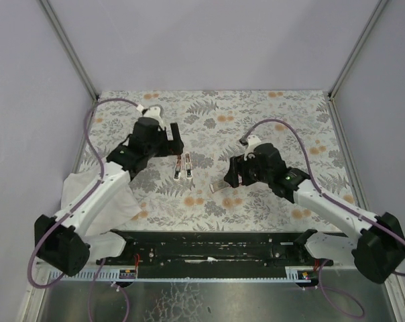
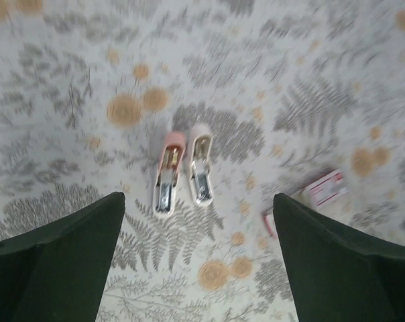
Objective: Load the staples into the stapler
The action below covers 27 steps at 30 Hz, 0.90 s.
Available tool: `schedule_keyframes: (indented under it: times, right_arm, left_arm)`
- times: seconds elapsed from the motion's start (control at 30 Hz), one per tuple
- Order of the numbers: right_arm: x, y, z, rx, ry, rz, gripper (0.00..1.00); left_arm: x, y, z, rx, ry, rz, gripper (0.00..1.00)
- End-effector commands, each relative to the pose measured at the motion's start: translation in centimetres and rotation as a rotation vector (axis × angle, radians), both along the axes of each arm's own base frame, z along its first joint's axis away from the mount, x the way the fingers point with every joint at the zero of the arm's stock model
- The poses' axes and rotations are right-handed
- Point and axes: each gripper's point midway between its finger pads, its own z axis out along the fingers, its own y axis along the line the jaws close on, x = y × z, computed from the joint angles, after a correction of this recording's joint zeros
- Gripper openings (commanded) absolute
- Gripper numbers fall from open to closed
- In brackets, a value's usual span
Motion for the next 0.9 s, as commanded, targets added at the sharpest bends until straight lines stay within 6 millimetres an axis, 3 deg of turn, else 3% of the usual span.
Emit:
schedule_keyframes:
  times: [0.0,0.07,0.13,0.3,0.43,0.57,0.67,0.77,0.87]
  right_arm:
    - [-0.1,0.3,-1.7,-0.048,0.073,-0.077,0.70]
    - [-0.2,0.3,-2.7,-0.043,0.103,-0.094,0.68]
    - [-0.4,0.5,-3.4,-0.039,0.129,-0.097,0.65]
    - [0.3,0.6,-5.0,-0.072,0.170,-0.131,0.56]
    - [1.2,-0.2,-6.0,-0.132,0.176,-0.185,0.56]
    - [2.0,-1.1,-6.8,-0.177,0.191,-0.219,0.54]
    - [2.4,-2.0,-6.7,-0.152,0.195,-0.243,0.54]
    - [2.6,-3.1,-6.6,-0.118,0.200,-0.268,0.54]
    - [2.5,-3.9,-6.5,-0.102,0.187,-0.283,0.54]
  left_arm:
    - [1.1,1.0,8.6,-0.024,-0.262,0.002,0.95]
    - [1.0,0.8,10.8,-0.064,-0.372,-0.021,1.00]
    - [0.6,-0.4,11.6,-0.110,-0.421,-0.091,0.97]
    - [-0.8,-6.1,9.2,-0.178,-0.309,-0.380,0.83]
    - [-3.8,-12.4,5.9,-0.173,-0.246,-0.630,0.77]
    - [-5.9,-16.3,1.5,-0.167,-0.113,-0.779,0.66]
    - [-7.0,-18.0,-1.6,-0.139,-0.037,-0.847,0.59]
    - [-7.1,-18.5,-4.9,-0.101,0.043,-0.847,0.52]
    - [-7.1,-18.8,-6.8,-0.078,0.080,-0.847,0.48]
